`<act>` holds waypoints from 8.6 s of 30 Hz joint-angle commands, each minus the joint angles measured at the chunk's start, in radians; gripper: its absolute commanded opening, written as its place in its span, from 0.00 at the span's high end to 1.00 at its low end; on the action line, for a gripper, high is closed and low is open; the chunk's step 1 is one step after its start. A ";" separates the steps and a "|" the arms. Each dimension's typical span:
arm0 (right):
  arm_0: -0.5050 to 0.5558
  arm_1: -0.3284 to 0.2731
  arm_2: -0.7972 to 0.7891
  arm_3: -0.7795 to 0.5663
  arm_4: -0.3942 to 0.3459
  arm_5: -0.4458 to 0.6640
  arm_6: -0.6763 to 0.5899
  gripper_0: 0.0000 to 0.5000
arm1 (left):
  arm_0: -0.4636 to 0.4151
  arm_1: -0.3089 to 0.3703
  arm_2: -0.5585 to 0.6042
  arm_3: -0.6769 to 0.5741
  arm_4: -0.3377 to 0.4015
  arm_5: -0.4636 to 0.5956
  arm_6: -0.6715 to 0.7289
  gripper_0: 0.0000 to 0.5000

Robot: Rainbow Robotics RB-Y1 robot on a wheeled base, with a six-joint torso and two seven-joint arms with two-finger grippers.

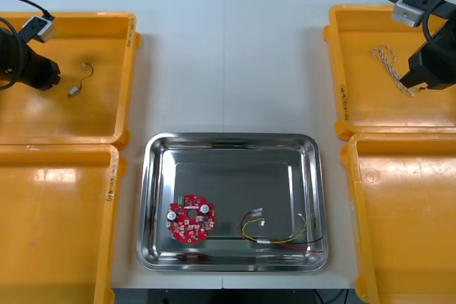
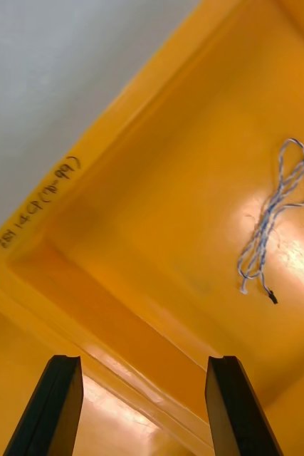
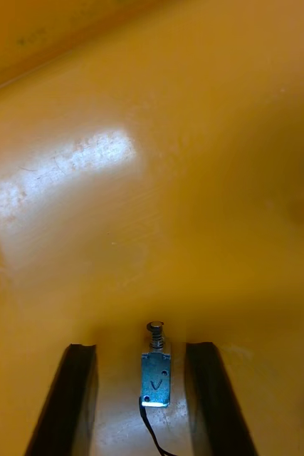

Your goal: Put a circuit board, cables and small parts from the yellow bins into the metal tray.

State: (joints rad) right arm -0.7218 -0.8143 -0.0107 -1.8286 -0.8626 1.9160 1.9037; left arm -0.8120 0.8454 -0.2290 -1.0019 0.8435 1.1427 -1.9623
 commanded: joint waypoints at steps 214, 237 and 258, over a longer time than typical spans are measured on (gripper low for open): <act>-0.080 0.126 -0.077 0.083 0.112 0.004 0.184 1.00 | 0.137 -0.209 -0.343 -1.132 -0.253 0.574 1.396 0.00; -0.073 0.250 0.114 -0.152 0.033 0.004 0.121 1.00 | 0.022 0.053 -0.170 -1.072 0.115 0.575 1.143 0.00; 0.019 0.317 0.437 -0.255 0.076 -0.034 0.124 1.00 | -0.047 0.142 -0.087 -0.730 0.195 0.552 0.675 0.00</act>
State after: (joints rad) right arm -0.7166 -0.5101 0.3731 -2.0515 -0.8061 1.9066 2.0498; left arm -0.8037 0.9363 -0.3565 -1.7595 1.0297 1.7081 -1.1079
